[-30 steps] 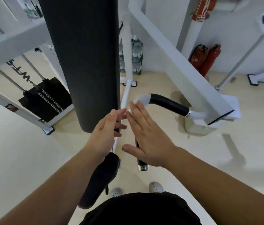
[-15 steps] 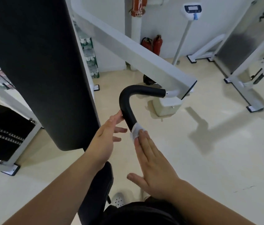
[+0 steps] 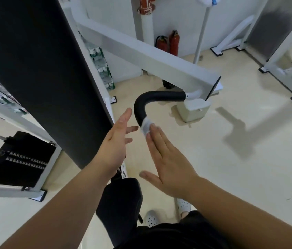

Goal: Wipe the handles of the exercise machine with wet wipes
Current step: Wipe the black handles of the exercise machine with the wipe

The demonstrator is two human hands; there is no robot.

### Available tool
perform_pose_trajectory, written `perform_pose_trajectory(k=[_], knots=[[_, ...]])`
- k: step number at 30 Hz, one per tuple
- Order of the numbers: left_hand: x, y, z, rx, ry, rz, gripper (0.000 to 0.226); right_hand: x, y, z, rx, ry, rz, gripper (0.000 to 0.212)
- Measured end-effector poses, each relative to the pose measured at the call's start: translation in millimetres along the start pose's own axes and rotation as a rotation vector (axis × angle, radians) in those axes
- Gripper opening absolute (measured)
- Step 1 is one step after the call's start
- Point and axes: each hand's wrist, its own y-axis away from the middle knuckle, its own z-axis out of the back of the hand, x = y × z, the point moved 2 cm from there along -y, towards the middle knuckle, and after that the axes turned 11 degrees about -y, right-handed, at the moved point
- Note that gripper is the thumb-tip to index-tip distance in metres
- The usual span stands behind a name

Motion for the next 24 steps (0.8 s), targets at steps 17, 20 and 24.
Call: perform_pose_trajectory(k=[17, 20, 24], knots=[[-18.5, -17.3, 8.6, -0.165, -0.114, -0.15, 0.06, 3.5, -98.2, 33.7, -0.09, -0.012, 0.093, 0.089], [-22.9, -22.2, 7.3, -0.193, -0.14, -0.138, 0.06, -1.9, -109.4, 41.3, -0.101, -0.003, 0.111, 0.087], [-32.8, -22.9, -3.0, -0.28, -0.114, -0.123, 0.049, 1.9, -79.9, 30.0, -0.085, -0.103, 0.107, 0.092]])
